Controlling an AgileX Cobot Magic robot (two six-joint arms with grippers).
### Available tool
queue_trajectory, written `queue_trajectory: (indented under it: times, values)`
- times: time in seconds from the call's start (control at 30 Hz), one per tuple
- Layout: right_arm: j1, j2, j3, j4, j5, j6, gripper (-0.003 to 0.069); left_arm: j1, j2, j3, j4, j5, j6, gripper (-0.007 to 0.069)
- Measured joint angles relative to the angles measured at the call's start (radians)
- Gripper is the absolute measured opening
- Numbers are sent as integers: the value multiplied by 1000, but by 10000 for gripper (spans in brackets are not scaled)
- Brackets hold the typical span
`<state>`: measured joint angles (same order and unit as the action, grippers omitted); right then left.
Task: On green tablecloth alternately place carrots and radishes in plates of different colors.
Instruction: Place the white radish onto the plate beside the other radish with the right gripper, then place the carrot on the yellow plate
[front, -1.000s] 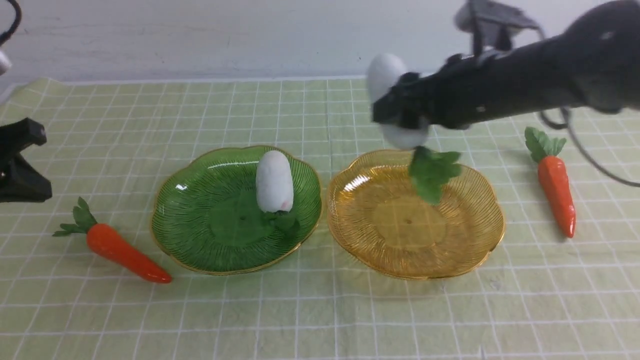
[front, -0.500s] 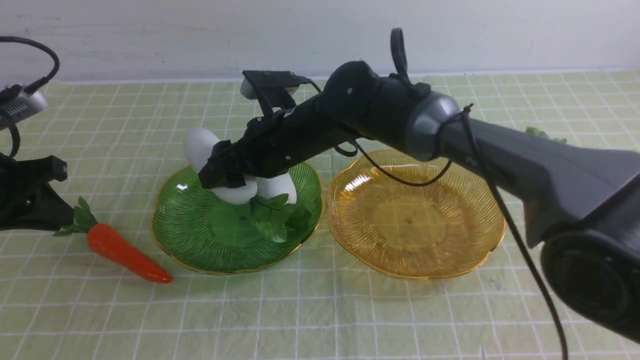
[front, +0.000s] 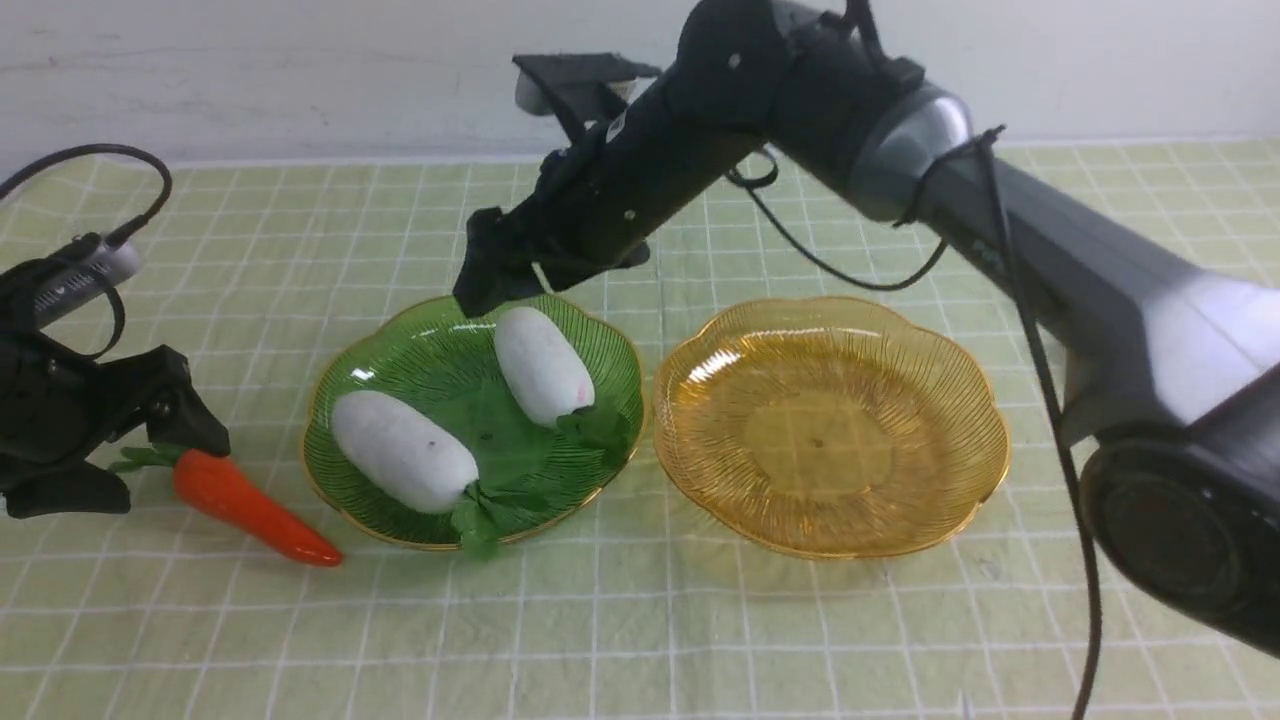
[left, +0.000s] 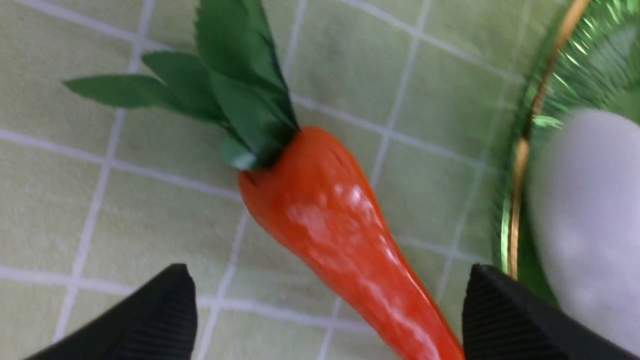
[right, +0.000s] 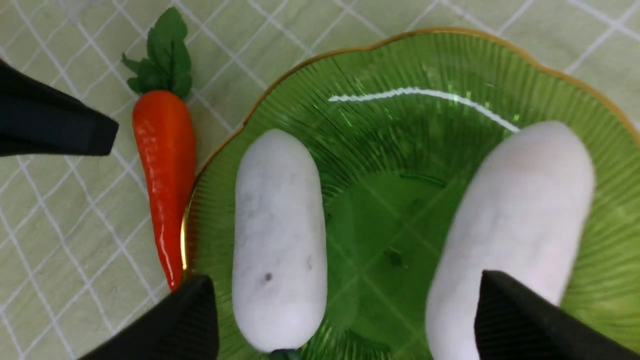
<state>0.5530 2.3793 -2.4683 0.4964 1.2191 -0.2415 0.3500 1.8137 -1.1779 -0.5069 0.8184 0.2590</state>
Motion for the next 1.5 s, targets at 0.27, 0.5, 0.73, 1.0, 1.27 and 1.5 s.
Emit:
queue_trajectory:
  times: [0.27, 0.5, 0.73, 1.0, 1.27, 1.5]
  values:
    - [-45, -58, -78, -33, 38, 71, 554, -62, 98, -2, 0, -95, -49, 392]
    - [-67, -199, -42, -216, 50, 113, 414, -77, 85, -61, 99, -19, -83, 286]
    - [-200, -520, 369, -534, 48, 159, 120, -125, -144, -250, 109, 158, -49, 286]
    - [-481, -621, 676, -509, 47, 218, -8, -420, -178, -346, -104, 156, 2, 286]
    - [-684, -445, 781, -364, 9, 203, 140, -741, 87, -441, -162, 22, 38, 286]
    - [-692, -287, 782, -286, -112, 142, 437, -815, 316, -583, -162, -16, 23, 313]
